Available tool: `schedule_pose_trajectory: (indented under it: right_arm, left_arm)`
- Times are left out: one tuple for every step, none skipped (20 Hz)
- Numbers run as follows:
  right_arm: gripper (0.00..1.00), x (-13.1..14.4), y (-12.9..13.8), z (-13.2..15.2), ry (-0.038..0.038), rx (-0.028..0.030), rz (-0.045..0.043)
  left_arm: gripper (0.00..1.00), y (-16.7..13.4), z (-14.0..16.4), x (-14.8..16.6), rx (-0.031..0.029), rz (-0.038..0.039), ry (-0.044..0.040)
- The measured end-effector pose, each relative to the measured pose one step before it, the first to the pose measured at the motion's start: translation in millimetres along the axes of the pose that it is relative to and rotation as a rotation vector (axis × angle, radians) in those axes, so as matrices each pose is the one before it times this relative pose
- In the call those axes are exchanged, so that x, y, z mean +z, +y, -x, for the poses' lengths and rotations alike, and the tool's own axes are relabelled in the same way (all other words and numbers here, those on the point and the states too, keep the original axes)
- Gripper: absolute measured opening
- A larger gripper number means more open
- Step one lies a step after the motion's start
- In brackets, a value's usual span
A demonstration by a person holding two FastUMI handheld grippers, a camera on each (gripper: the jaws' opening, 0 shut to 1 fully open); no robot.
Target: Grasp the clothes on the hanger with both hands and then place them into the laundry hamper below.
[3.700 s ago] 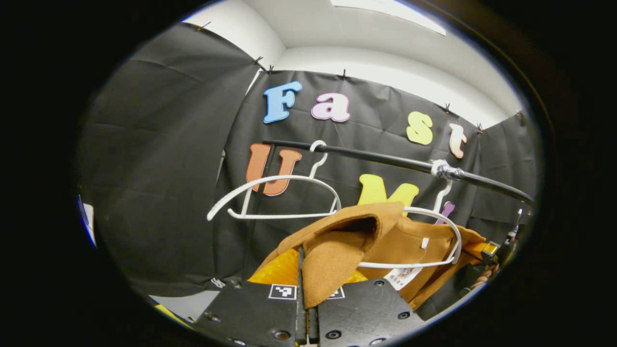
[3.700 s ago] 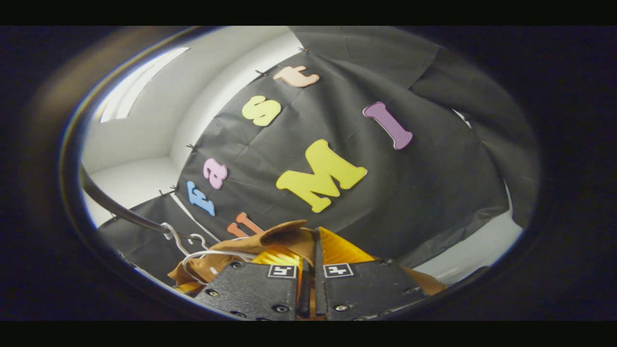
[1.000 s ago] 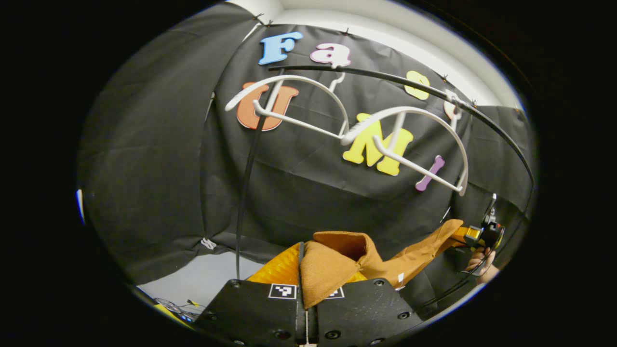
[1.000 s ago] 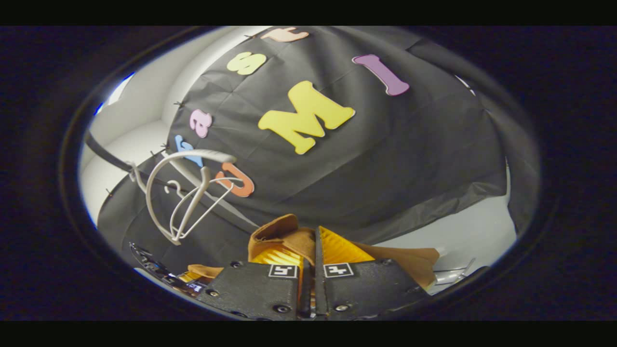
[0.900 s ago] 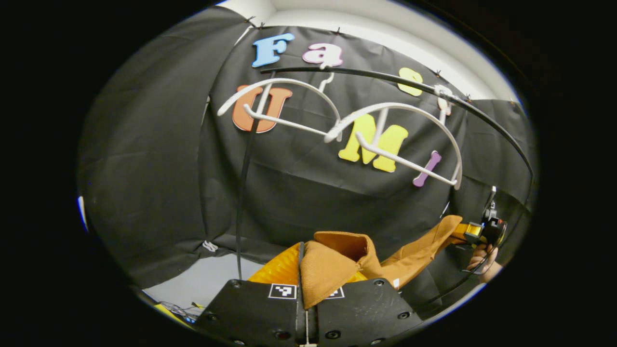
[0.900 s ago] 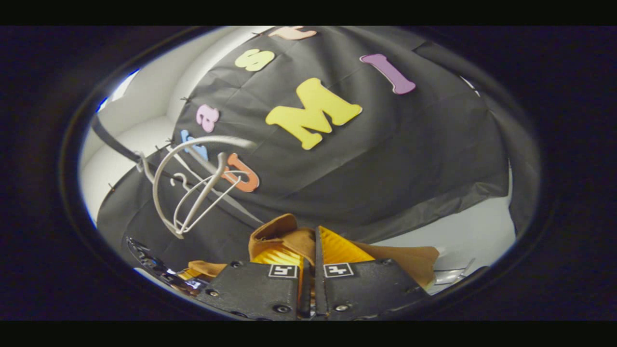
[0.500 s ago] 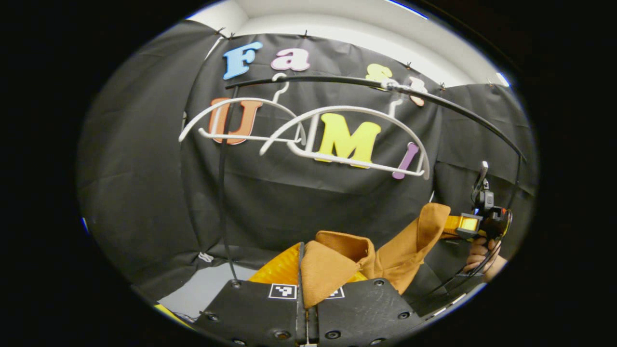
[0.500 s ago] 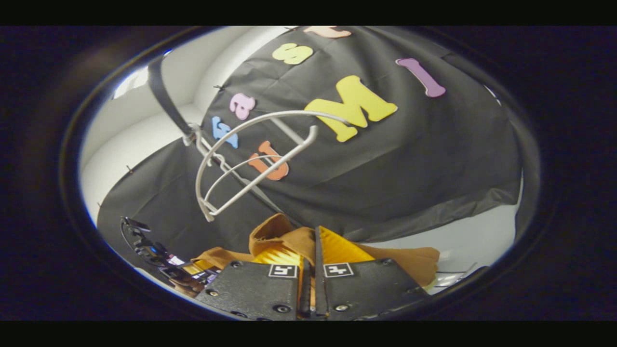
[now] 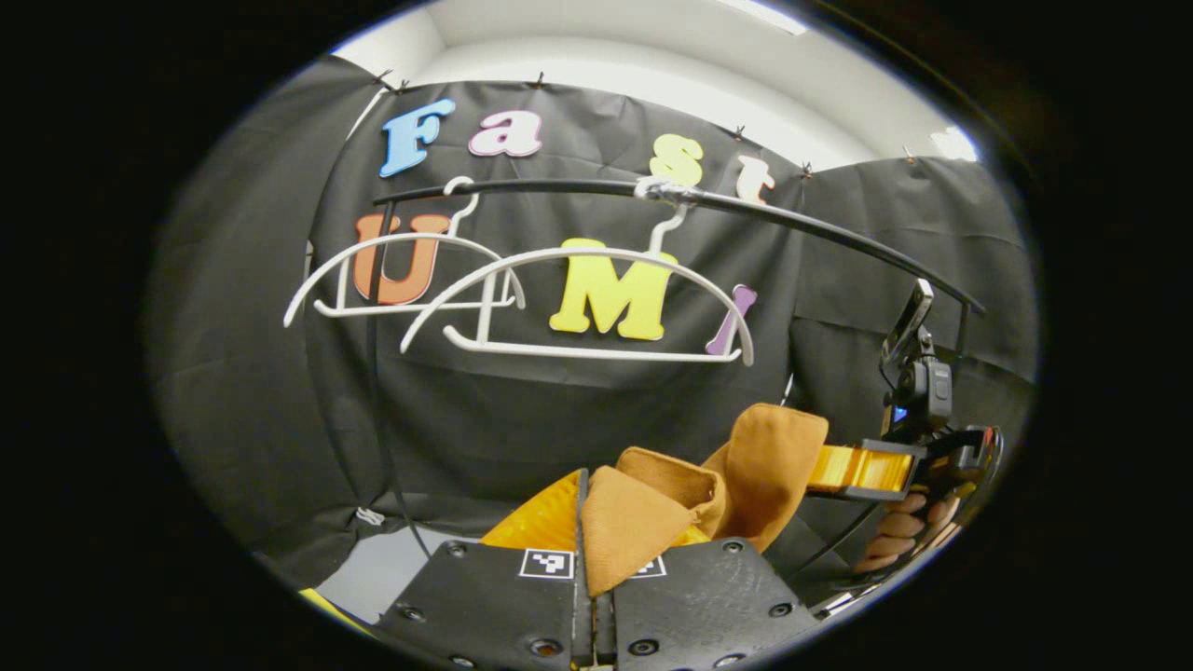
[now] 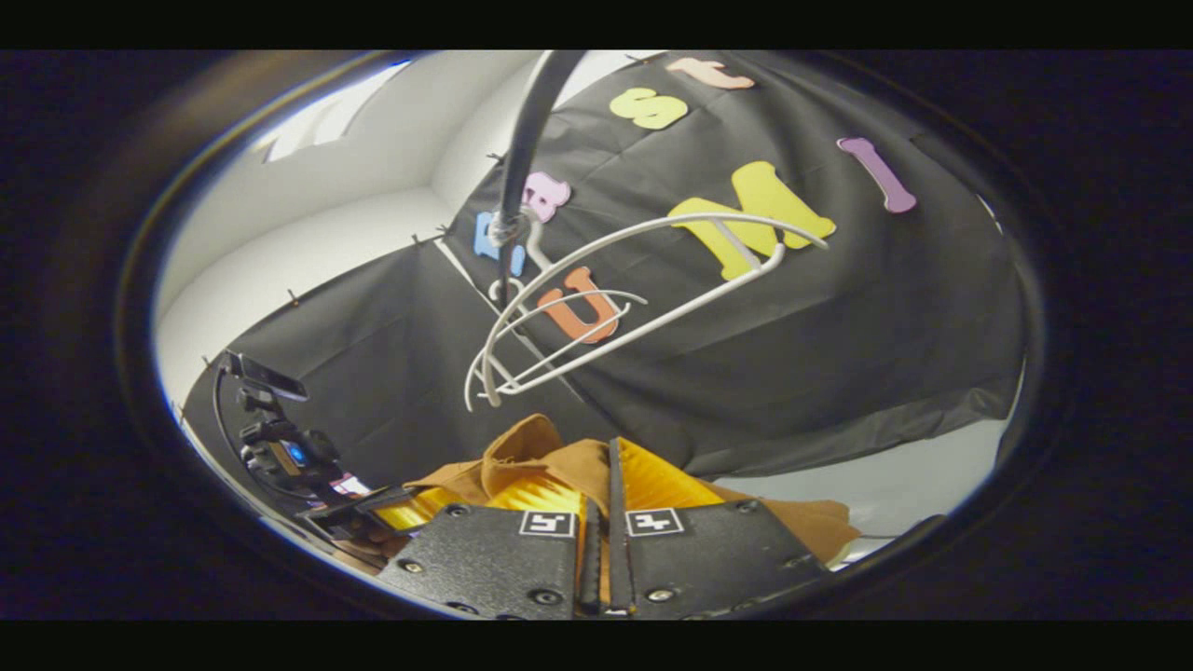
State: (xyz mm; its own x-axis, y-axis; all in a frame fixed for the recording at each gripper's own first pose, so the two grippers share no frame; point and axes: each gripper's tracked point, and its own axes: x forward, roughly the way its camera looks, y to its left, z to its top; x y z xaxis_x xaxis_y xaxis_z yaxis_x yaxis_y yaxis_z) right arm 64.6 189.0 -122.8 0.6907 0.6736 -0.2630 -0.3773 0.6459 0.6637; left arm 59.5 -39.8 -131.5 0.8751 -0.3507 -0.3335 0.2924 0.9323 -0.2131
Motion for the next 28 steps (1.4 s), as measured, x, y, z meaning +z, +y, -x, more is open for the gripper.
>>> schedule_pose_trajectory:
  right_arm:
    - [0.06, -4.76, 6.44, 0.72, -0.00020, 0.00933, -0.00372]
    - [0.07, -3.69, 5.91, 0.30, -0.00843, 0.00570, -0.00640]
    - [0.07, -2.86, 4.39, 0.30, -0.00234, 0.00952, -0.00591]
    - [0.07, -5.78, 4.01, 0.68, -0.00297, 0.00188, 0.00009]
    - [0.07, -3.88, -1.44, -0.97, -0.00299, -0.01222, 0.00756]
    - [0.07, -5.24, -4.29, -1.72, -0.00074, -0.02413, 0.01071]
    - [0.05, -5.01, -7.73, -2.55, -0.00473, -0.02860, 0.00921]
    - [0.04, -8.81, -10.81, -4.22, 0.01219, -0.02990, 0.01337]
    - [0.04, -9.67, -9.10, -3.69, 0.01968, -0.02435, 0.00864]
    - [0.10, -12.89, -11.83, -6.42, 0.02892, -0.02822, 0.00097]
    - [0.07, -8.94, -11.90, -5.50, 0.02092, -0.02192, -0.00559]
    - [0.05, -12.67, -12.59, -9.11, 0.02654, -0.02147, -0.00316]
    - [0.07, -13.90, -13.03, -5.66, 0.03243, -0.02948, -0.00491]
    - [0.06, -13.34, -14.33, -6.93, 0.03490, -0.02771, -0.00547]
    - [0.05, -12.98, -12.43, -6.53, 0.02940, -0.02403, -0.01215]
    - [0.05, -10.98, -9.17, -6.19, 0.02381, -0.01786, -0.01477]
    - [0.05, -7.88, -10.19, -6.77, 0.01907, -0.01657, -0.01501]
    - [0.05, -9.33, -7.97, -8.65, 0.01698, -0.01557, -0.01126]
    - [0.05, -7.69, -8.89, -7.48, 0.01480, -0.01623, -0.00805]
    - [0.05, -10.63, -7.06, -9.34, 0.02046, -0.01638, -0.00873]
    - [0.05, -9.04, -9.47, -9.95, 0.02821, -0.02017, -0.01152]
    - [0.05, -8.85, -6.71, -11.12, 0.03213, -0.00829, -0.01356]
    - [0.05, -7.84, -6.27, -12.17, 0.03041, -0.01879, -0.01212]
    - [0.05, -8.68, -8.84, -13.77, 0.02437, -0.03540, -0.00907]
    - [0.05, -6.76, -10.71, -11.70, 0.03180, -0.04133, 0.00487]
    - [0.04, -7.62, -9.56, -10.23, 0.03726, -0.04674, 0.01053]
    - [0.07, -6.93, -9.78, -9.91, 0.03652, -0.04330, 0.01698]
    - [0.02, -9.76, -8.25, -7.10, 0.03150, -0.03991, 0.01668]
  left_arm:
    - [0.05, -4.46, 0.73, 1.71, -0.01497, 0.00181, 0.00112]
    - [0.05, -2.76, 1.34, 1.60, -0.00714, 0.00398, 0.00142]
    - [0.05, -1.08, 0.56, 1.56, -0.00688, 0.00941, 0.00319]
    - [0.05, -0.86, -0.02, 0.61, -0.00349, 0.00852, 0.00021]
    - [0.05, 0.58, -0.87, -1.20, -0.00016, 0.00547, 0.00320]
    - [0.05, 1.30, -1.40, -4.58, 0.00265, 0.00227, 0.00520]
    - [0.05, 2.85, -2.52, -6.76, 0.00503, -0.00817, 0.00838]
    - [0.05, 3.61, -4.06, -11.55, 0.00872, -0.01256, 0.01994]
    - [0.05, 4.55, -4.65, -12.38, 0.00901, -0.01479, 0.02271]
    - [0.05, 3.01, -6.26, -14.12, 0.00345, -0.00793, 0.02657]
    - [0.05, 3.35, -6.23, -13.78, 0.00432, -0.00078, 0.02188]
    - [0.05, 3.40, -7.64, -16.62, 0.00107, 0.00716, 0.02929]
    - [0.05, 6.52, -5.70, -16.54, 0.01565, 0.00428, 0.03208]
    - [0.05, 4.77, -7.11, -16.66, 0.00594, 0.00710, 0.03115]
    - [0.05, 5.21, -7.25, -16.09, 0.01150, 0.00932, 0.03352]
    - [0.05, 4.36, -7.43, -14.88, 0.00276, 0.01399, 0.03161]
    - [0.05, 3.39, -7.53, -13.29, 0.00468, 0.01901, 0.02852]
    - [0.05, 2.83, -7.18, -13.62, -0.00561, 0.02221, 0.03244]
    - [0.05, 1.43, -7.84, -12.58, -0.00292, 0.03191, 0.02630]
    - [0.05, 1.26, -9.30, -12.79, -0.01377, 0.03562, 0.03327]
    - [0.05, 1.87, -10.54, -7.67, 0.00460, 0.03156, 0.02649]
    - [0.05, 1.71, -10.32, -4.55, 0.01106, 0.01395, 0.03433]
    - [0.05, 3.50, -8.57, -4.95, 0.02036, -0.00124, 0.02753]
    - [0.06, 2.28, -3.97, -4.29, 0.02607, -0.00600, 0.03268]
    - [0.06, -4.06, -5.55, -8.39, 0.01448, -0.00919, 0.03273]
    - [0.07, 1.91, 3.22, -7.00, 0.03124, -0.01824, 0.03905]
    - [0.07, 2.20, -0.91, -7.30, 0.02660, -0.01579, 0.04112]
    - [0.09, -1.09, -1.33, -8.27, 0.00458, -0.00114, 0.04584]
